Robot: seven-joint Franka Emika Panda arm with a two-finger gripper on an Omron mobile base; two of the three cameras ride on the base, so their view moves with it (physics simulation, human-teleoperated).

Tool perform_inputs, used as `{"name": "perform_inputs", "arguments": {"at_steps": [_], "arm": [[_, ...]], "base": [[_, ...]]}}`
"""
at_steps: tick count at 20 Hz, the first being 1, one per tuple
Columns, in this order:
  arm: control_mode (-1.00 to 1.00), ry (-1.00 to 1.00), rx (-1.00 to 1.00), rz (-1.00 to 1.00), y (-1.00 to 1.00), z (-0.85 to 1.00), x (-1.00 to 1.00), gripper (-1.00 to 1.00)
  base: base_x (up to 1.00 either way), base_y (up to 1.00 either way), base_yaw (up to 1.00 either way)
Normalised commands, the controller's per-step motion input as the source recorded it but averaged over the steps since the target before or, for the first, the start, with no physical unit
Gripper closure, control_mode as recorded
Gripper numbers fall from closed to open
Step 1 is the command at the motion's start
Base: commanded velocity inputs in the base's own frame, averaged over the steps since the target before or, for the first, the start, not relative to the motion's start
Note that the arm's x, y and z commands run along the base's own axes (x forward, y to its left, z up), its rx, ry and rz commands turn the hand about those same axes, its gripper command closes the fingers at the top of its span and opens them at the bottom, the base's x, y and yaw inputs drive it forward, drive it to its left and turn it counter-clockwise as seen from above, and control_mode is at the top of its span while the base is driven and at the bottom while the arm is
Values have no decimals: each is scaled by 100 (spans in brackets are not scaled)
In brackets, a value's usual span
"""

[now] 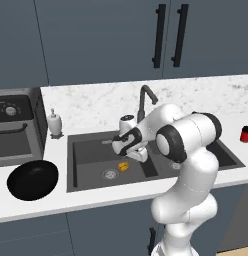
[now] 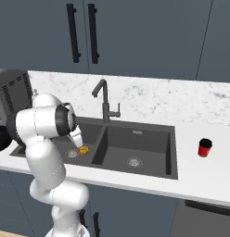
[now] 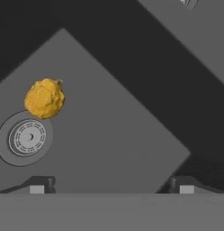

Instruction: Pick the squash from the sink and place it in the bowl. Then pick the bowl and place it in the microwave. Then close the microwave door and press the start button.

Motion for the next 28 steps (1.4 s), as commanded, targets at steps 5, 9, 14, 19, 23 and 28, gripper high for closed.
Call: {"name": "perform_inputs", "arguments": {"at_steps": [5, 9, 14, 19, 23, 28], "arm": [[-100, 0, 0, 0, 0, -45, 28, -100], [-100, 0, 0, 0, 0, -36, 47, -100], [-100, 7, 0, 0, 0, -25, 64, -100], [-100, 11, 0, 0, 2, -27, 62, -100], [-100, 8, 0, 0, 2, -37, 39, -100], [-100, 2, 0, 0, 0, -51, 13, -100]], "base": [[0, 0, 0], [0, 0, 0], [0, 0, 0], [0, 0, 0], [0, 0, 0], [0, 0, 0]]}}
